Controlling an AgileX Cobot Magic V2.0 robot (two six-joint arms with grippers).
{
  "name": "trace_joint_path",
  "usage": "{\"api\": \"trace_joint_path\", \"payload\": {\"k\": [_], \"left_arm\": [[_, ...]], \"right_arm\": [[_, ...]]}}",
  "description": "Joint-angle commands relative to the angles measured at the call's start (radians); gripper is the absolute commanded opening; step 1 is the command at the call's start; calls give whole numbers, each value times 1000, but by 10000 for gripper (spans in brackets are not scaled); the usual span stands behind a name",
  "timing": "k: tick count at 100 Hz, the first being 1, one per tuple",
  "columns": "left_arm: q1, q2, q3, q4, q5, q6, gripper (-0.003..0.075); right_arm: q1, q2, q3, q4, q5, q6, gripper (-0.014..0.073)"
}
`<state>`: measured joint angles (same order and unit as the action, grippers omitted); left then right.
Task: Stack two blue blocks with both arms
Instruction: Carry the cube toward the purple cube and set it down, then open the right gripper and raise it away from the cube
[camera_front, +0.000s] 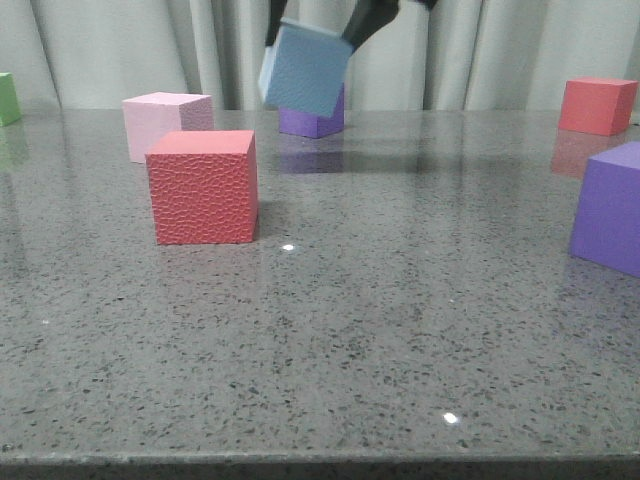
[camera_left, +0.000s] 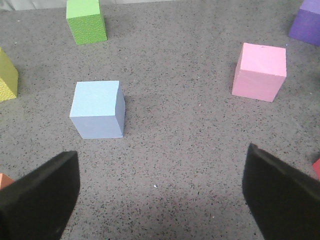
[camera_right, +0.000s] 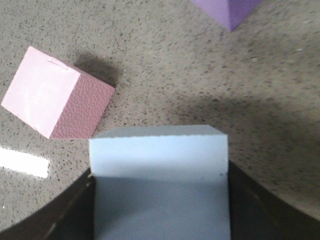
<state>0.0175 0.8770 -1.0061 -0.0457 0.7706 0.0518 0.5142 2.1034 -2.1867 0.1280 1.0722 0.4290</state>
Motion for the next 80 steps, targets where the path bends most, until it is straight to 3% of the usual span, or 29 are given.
{"api": "trace_joint_path", "payload": {"k": [1,32,56,80], "left_arm": [[1,-3,-36,-11,-60,-5,640],[1,-3,-36,-11,-62,-5,640],[1,-3,-36,-5,-62,-5,640],[1,-3,-36,6,-62,-5,640]], "right_arm": [[11,-19,-63,-3,-45,25,358],[13,48,-83,18,-44,49,364],[13,48,-83,39,-56,48,618],[13,28,-83,39,-56,29,609]]}}
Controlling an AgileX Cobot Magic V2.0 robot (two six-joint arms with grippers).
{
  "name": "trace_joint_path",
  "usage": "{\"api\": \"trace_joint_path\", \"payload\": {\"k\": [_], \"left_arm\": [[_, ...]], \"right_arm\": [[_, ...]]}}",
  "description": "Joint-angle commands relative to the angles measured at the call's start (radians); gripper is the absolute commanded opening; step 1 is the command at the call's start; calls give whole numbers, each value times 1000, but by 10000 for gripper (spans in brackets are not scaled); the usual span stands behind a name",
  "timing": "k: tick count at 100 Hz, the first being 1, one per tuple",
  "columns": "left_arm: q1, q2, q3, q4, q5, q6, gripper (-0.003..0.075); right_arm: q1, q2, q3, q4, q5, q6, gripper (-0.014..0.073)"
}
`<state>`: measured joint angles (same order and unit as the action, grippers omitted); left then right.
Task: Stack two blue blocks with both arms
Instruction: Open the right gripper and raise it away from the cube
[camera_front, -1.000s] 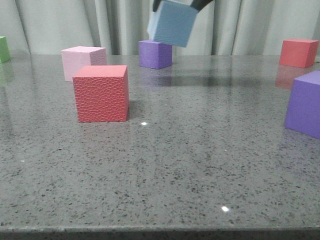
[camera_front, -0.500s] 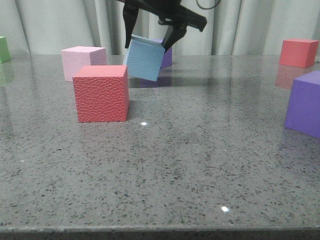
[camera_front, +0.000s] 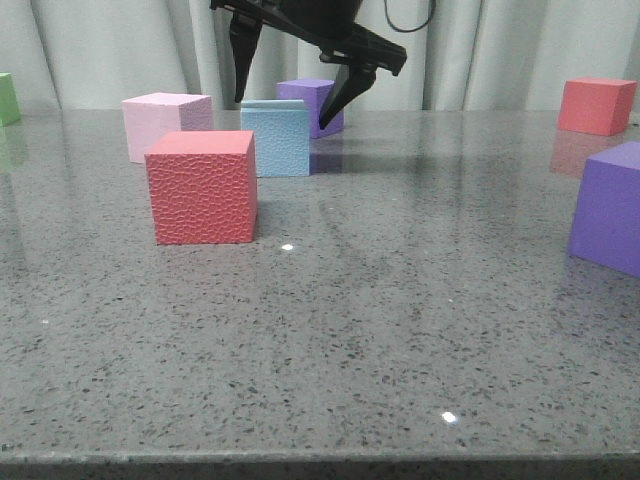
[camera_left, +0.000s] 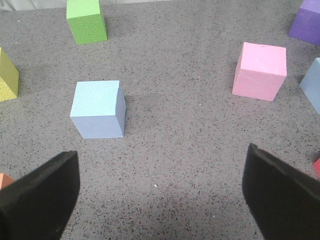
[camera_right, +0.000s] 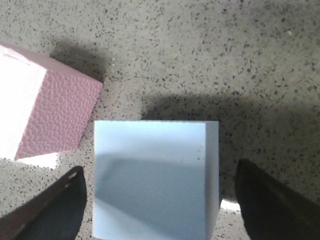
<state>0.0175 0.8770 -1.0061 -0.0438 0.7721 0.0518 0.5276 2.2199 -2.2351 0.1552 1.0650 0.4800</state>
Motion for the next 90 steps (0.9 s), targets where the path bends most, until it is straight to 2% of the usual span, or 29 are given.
{"api": "trace_joint_path", "payload": {"k": [1,24,56,71,90], "left_arm": [[1,-3,-36,9,-64,-5,640],[61,26,-36,78,-117,-66,639],[154,251,-144,53,-99,-66,639],[203,376,-242,33,-61,-52,638],[212,531,-361,14,12,-30,638]], "right_arm": [[0,-92,-34,12,-51,-27,609],[0,-176,-33,2,-3,-75,609],[8,-306,-7,-66,88,-159,609],[20,-410,67,-81,48,-169,609],[20,-603,272,-81,-71,-215,609]]}}
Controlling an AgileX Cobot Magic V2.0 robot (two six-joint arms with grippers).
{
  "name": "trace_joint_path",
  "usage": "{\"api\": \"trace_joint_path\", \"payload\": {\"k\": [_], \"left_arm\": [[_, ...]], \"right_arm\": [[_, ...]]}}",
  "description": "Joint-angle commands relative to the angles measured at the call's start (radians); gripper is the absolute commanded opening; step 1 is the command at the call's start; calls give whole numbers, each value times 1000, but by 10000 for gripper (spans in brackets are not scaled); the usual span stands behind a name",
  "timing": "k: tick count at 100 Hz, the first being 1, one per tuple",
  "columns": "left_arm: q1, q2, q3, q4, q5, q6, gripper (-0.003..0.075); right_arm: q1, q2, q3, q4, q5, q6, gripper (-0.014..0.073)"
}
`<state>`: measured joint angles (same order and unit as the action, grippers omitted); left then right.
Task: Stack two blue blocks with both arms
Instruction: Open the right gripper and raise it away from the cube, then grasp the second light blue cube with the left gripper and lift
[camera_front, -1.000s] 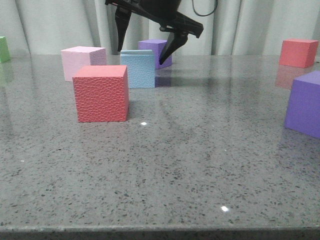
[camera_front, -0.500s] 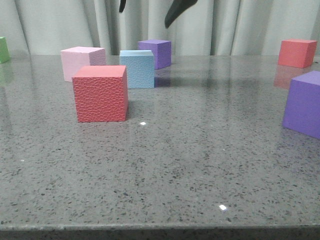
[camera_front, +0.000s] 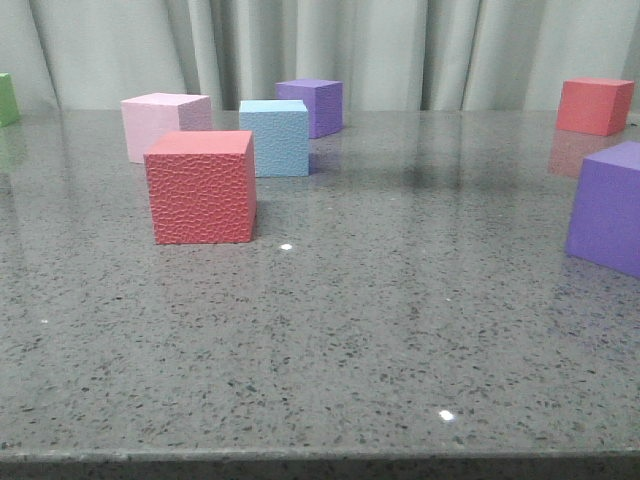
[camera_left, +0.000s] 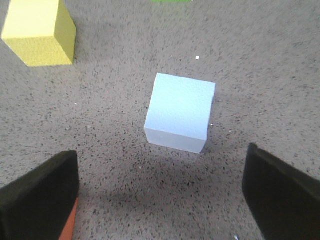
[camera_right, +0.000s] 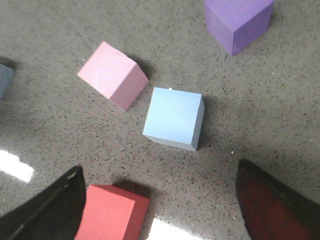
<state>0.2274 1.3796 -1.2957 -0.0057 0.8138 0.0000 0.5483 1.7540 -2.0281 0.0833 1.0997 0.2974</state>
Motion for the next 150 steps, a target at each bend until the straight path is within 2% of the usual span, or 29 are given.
{"api": "trace_joint_path", "payload": {"k": [1,31,50,74,103,112,134,140,150], "left_arm": [[2,33,-78,-24,-30,26,638],[2,198,-200,-53,-30,83,638],[2,274,-255,-53,-19,87,638],[2,353,-262,-122,-19,178,638],[3,405,-262,-124,-18,179,630],[3,405,-262,-124,-11,179,571],[3,405,-262,-136,-3,179,352],[3,405,-272,-152,13,169,321],[3,405,-311,-169,53,112,314]], "right_arm": [[-1,-144,84,-9,-115,-32,609],[-1,-473,519,-10,-329,-54,609],[-1,-614,711,-10,-412,-57,609],[-1,-657,772,-10,-413,-57,609],[-1,-658,772,-10,-414,-57,609],[-1,-658,772,-10,-413,-57,609],[-1,-659,772,-10,-411,-57,609],[-1,-660,772,-10,-411,-57,609],[-1,-660,772,-10,-415,-57,609]]}}
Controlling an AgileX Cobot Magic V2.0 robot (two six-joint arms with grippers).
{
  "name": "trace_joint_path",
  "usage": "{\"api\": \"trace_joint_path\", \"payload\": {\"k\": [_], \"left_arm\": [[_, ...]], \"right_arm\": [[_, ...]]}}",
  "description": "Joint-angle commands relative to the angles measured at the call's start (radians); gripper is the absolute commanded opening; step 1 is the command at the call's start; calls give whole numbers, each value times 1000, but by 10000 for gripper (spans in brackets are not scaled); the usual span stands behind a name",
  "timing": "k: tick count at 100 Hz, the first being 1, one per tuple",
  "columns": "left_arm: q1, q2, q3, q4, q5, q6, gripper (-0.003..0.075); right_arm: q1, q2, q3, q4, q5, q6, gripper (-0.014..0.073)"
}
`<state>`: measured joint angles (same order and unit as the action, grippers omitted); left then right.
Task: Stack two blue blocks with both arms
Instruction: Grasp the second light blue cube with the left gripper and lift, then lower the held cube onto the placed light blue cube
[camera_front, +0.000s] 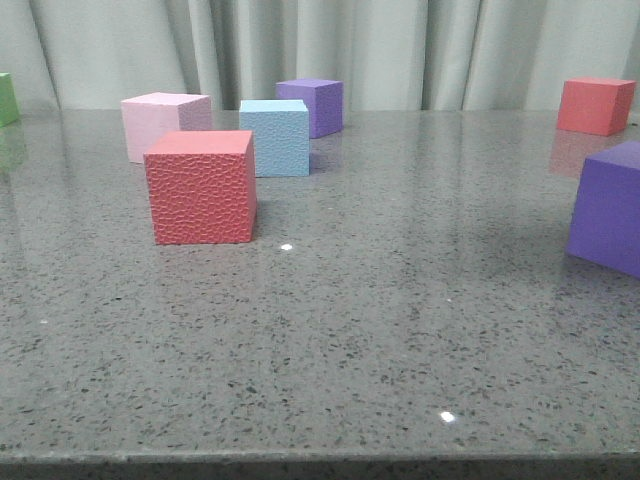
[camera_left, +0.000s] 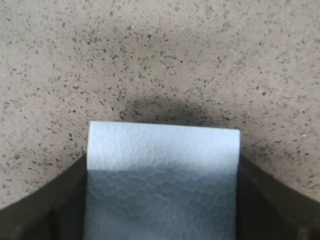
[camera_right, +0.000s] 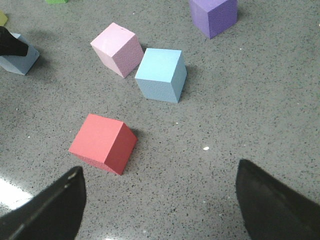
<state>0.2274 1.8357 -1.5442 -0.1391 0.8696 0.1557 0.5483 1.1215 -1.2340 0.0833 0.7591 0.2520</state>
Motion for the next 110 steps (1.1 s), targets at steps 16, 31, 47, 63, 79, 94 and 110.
{"api": "trace_joint_path", "payload": {"k": [16,31,47,63,79,94,110], "left_arm": [[-23,-55,-189,-46,95,-156,314],[-82,-55,-319,-50,205,-260,314],[-204,-55,-446,-26,281,-373,314],[-353,-55,-527,49,281,-504,314],[-491,-51,-536,91,260,-619,314],[-621,-20,-536,114,183,-701,314],[-696,25,-536,139,157,-764,314]], "right_arm": [[-1,-28,-22,-11,-71,-12,609],[-1,-29,-22,-34,-70,-12,609],[-1,-31,-22,-52,-64,-12,609],[-4,-31,-22,-53,-39,-12,609],[-4,-31,-22,-54,-35,-12,609],[-4,-31,-22,-54,-33,-12,609],[-4,-31,-22,-54,-16,-12,609]]}}
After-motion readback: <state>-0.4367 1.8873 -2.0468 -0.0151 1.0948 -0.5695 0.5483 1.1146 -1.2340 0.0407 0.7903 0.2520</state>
